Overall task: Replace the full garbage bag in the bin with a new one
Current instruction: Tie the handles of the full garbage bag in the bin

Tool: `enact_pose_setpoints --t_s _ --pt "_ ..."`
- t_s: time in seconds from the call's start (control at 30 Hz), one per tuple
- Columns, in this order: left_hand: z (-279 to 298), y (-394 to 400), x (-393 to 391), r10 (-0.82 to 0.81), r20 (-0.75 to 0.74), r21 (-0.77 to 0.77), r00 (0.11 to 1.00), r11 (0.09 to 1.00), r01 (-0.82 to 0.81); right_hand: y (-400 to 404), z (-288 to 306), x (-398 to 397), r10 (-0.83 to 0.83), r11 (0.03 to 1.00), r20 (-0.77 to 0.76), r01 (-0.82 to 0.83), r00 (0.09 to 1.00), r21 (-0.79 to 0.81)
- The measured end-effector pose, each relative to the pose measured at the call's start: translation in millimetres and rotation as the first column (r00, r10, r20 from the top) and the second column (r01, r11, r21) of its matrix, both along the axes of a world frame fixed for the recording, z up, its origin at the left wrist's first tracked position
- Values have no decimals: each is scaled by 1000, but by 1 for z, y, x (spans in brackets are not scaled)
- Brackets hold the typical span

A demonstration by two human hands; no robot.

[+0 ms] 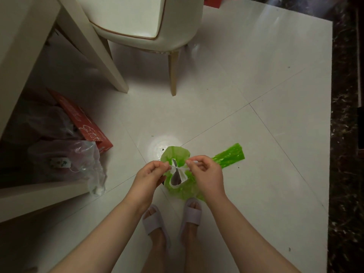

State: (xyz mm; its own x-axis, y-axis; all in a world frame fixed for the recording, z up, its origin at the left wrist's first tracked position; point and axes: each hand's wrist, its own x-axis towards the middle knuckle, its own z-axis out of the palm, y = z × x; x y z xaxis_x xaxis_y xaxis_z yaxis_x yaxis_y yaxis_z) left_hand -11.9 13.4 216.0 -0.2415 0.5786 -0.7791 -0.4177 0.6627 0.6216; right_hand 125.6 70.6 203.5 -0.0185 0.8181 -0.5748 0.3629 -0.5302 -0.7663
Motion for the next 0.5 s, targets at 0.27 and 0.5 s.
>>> enact_pose_setpoints --t_s 0.27,0.5 --pt "14 9 11 -52 -68 1 996 999 52 8 7 6 -52 982 -261 2 964 -187" --pt "32 -2 19 -156 -131 29 979 986 161 13 45 -14 244 948 -75 -254 967 -191"
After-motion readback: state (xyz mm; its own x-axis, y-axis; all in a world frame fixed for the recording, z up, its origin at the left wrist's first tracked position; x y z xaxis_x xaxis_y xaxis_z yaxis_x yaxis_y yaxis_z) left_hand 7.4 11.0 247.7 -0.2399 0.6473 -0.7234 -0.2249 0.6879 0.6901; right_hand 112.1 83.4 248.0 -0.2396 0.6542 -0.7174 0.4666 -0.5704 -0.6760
